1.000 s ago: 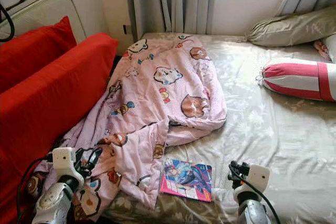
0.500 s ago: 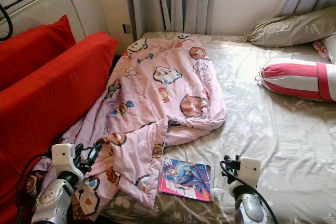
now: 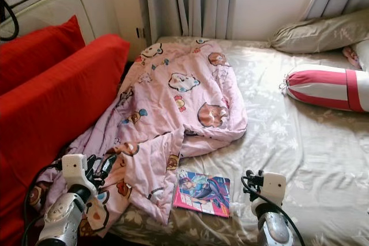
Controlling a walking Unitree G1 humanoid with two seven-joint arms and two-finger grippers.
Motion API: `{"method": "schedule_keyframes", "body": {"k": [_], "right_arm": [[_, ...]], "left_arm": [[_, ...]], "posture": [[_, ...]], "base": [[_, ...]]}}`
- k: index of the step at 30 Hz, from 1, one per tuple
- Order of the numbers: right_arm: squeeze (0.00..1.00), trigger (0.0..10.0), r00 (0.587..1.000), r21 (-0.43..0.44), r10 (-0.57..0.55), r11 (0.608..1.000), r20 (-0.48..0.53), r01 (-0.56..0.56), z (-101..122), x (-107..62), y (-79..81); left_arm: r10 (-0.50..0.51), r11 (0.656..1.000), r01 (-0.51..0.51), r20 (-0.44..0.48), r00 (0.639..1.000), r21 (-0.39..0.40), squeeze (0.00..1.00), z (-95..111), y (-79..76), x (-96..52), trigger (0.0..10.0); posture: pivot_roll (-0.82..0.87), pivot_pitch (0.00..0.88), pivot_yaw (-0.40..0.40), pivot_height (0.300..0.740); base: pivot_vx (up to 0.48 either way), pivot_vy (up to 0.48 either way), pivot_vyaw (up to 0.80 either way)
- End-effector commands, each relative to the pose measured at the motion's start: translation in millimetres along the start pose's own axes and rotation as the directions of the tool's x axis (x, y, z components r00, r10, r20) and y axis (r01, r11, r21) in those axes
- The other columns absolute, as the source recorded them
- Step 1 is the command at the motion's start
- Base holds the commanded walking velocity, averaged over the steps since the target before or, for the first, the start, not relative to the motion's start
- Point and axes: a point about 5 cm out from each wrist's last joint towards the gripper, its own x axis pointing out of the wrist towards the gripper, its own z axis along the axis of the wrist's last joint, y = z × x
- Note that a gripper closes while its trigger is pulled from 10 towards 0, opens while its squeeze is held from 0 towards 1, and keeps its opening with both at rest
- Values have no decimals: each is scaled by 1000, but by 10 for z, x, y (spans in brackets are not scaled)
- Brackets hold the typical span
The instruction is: Clean up the room
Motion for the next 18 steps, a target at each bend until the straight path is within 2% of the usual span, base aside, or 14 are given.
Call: {"method": "schedule_keyframes", "body": {"k": [1,2,18], "right_arm": [[0,10000,1000,-6,6,1000,10,-6,44,25,3],[0,10000,1000,-8,8,1000,14,-8,46,23,3],[0,10000,1000,2,8,1000,-1,-8,27,24,2]], "left_arm": [[1,1000,0,-13,1000,9,0,-20,5,-20,10000],[2,1000,-2,-15,1000,8,0,-22,8,-22,10000],[6,1000,-6,-32,999,10,0,-49,11,-39,10000]], "posture": [[38,0,-11,671],[38,0,-11,661],[39,0,-12,661]], "base": [[0,0,0],[0,0,0],[0,0,0]]}}
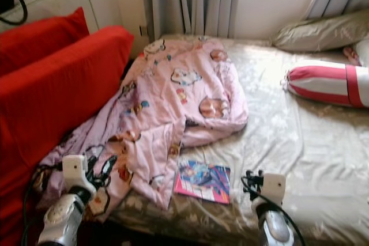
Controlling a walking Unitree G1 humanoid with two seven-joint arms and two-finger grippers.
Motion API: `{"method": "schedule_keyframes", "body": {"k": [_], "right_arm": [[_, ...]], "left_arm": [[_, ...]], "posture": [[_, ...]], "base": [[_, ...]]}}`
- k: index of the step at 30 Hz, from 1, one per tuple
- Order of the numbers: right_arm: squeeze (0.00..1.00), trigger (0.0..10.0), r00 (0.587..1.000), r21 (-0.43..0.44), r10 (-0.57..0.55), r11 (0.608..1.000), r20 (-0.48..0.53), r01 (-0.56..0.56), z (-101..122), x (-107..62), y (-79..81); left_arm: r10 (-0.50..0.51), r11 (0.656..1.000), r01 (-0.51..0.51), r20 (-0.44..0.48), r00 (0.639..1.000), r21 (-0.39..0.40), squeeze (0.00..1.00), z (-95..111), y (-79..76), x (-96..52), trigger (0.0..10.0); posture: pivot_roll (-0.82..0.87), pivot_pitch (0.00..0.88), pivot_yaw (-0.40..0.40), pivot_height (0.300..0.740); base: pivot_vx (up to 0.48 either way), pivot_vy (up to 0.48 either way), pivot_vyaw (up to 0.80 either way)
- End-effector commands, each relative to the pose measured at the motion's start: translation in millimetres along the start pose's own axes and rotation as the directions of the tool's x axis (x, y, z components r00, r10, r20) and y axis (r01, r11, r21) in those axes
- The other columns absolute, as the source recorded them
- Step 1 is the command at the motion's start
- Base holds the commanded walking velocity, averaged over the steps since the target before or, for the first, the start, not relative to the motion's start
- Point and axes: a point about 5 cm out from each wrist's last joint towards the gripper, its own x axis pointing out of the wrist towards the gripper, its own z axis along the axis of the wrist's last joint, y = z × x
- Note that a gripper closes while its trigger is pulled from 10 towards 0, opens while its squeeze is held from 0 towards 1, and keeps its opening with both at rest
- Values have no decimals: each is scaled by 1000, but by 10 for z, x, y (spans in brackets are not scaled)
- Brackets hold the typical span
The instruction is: Clean up the room
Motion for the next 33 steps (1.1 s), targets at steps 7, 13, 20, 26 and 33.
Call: {"method": "schedule_keyframes", "body": {"k": [7,13,20,26,33], "right_arm": [[0,10000,1000,2,2,1000,-14,-2,-11,4,3],[0,10000,1000,10,5,1000,-14,-5,-21,0,15],[0,10000,999,1,23,1000,-23,-23,-34,8,69],[0,10000,997,-17,75,997,-26,-75,6,67,177],[0,10000,999,-1,42,999,-18,-42,-11,38,118]], "left_arm": [[12,1000,-12,-14,1000,3,0,-2,25,-6,10000],[-2,1000,2,-32,999,8,0,-22,16,-6,10000],[-18,1000,19,-46,999,23,0,-45,-9,-11,10000],[-19,999,20,-47,999,34,0,23,48,34,10000],[18,999,-18,-31,999,28,0,38,98,13,10000]], "posture": [[27,0,-1,661],[14,0,9,661],[12,0,23,661],[3,0,34,661],[27,0,28,646]], "base": [[0,0,0],[0,0,0],[0,0,0],[0,0,0],[0,0,0]]}}
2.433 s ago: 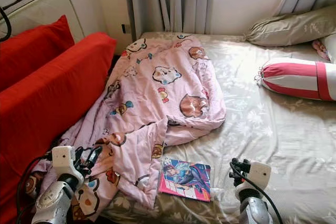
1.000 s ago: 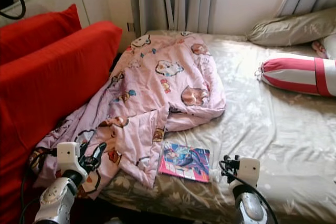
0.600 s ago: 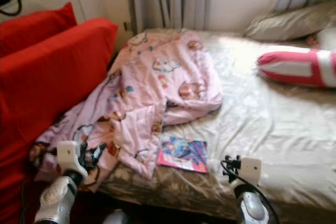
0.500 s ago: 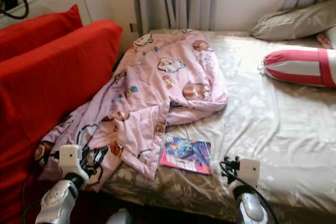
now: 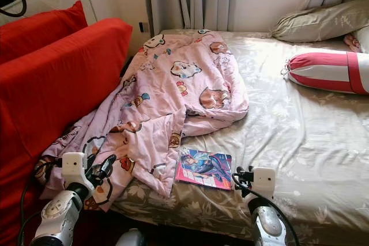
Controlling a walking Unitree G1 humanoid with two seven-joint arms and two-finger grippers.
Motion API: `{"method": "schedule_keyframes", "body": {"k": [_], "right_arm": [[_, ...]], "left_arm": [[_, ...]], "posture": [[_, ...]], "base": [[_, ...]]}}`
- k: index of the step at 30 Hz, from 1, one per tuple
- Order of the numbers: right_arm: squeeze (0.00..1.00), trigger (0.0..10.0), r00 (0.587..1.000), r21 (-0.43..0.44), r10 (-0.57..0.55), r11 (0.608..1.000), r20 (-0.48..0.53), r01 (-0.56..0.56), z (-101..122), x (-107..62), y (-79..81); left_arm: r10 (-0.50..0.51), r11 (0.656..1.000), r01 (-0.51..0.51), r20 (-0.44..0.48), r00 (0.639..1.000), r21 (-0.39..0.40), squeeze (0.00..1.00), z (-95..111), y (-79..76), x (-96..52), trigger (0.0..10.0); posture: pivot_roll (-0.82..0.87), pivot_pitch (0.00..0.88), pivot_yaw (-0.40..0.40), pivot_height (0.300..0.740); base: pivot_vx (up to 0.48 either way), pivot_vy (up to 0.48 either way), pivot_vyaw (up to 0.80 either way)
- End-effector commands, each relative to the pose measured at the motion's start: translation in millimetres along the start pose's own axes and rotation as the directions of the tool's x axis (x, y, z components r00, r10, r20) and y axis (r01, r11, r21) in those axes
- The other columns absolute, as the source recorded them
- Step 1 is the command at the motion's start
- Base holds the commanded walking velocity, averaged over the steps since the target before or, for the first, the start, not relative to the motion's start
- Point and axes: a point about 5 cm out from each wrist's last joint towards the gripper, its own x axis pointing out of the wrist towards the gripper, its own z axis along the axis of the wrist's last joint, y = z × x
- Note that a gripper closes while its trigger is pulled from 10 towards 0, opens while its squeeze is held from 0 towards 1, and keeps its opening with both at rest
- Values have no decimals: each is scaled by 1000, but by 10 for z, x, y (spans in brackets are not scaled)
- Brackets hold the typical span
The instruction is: Clean up the room
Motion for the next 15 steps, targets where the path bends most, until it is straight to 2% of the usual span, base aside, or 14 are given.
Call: {"method": "schedule_keyframes", "body": {"k": [1,12,15], "right_arm": [[0,10000,1000,14,-18,1000,-9,18,-35,-25,-28],[0,10000,999,9,-25,1000,-22,25,10,31,-6],[0,10000,1000,-1,-7,1000,-17,7,9,24,-3]], "left_arm": [[22,1000,-22,-8,1000,-8,0,-24,42,-35,10000],[31,999,-31,1,1000,-12,0,-10,49,-56,10000],[32,999,-32,-10,999,-8,0,-33,55,-64,10000]], "posture": [[27,0,28,646],[28,0,20,646],[24,0,21,631]], "base": [[0,0,0],[0,0,0],[0,0,0]]}}
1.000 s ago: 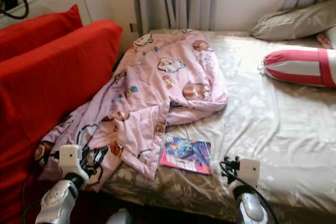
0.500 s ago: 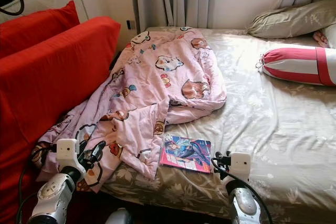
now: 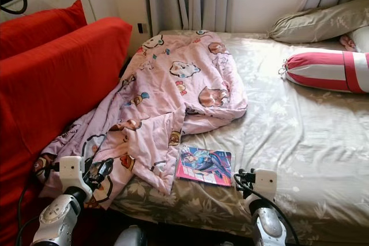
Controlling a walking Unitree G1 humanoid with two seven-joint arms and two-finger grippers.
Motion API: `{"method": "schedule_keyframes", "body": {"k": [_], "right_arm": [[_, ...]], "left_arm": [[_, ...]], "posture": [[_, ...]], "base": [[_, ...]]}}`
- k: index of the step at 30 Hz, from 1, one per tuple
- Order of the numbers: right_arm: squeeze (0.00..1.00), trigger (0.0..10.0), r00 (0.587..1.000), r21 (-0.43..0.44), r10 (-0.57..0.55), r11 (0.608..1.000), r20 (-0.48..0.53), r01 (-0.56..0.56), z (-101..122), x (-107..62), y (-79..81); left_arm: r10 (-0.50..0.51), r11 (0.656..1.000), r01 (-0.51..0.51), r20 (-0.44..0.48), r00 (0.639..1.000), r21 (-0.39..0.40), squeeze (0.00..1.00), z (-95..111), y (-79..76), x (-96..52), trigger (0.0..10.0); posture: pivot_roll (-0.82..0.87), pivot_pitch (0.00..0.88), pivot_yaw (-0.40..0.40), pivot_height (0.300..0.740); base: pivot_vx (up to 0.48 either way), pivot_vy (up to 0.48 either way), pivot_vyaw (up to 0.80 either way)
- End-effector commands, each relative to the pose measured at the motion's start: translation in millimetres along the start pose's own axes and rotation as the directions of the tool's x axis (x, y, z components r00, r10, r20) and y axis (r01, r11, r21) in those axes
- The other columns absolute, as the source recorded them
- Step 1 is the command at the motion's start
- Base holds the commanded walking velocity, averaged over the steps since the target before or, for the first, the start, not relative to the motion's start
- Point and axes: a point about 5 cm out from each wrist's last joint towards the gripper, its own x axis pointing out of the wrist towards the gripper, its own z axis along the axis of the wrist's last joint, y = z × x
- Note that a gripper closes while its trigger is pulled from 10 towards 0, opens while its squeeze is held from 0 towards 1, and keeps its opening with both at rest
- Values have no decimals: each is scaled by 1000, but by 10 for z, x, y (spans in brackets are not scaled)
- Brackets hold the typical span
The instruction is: Clean up the room
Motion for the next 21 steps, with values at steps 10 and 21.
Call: {"method": "schedule_keyframes", "body": {"k": [10,21], "right_arm": [[0,10000,1000,9,0,1000,4,0,-2,-14,-28],[0,10000,999,-4,42,999,3,-42,0,-12,17]], "left_arm": [[12,1000,-12,-10,1000,-9,0,-23,0,-30,10000],[19,1000,-19,-26,999,0,0,-40,21,-36,10000]], "posture": [[31,0,15,631],[31,0,11,626]], "base": [[0,0,0],[0,0,0]]}}
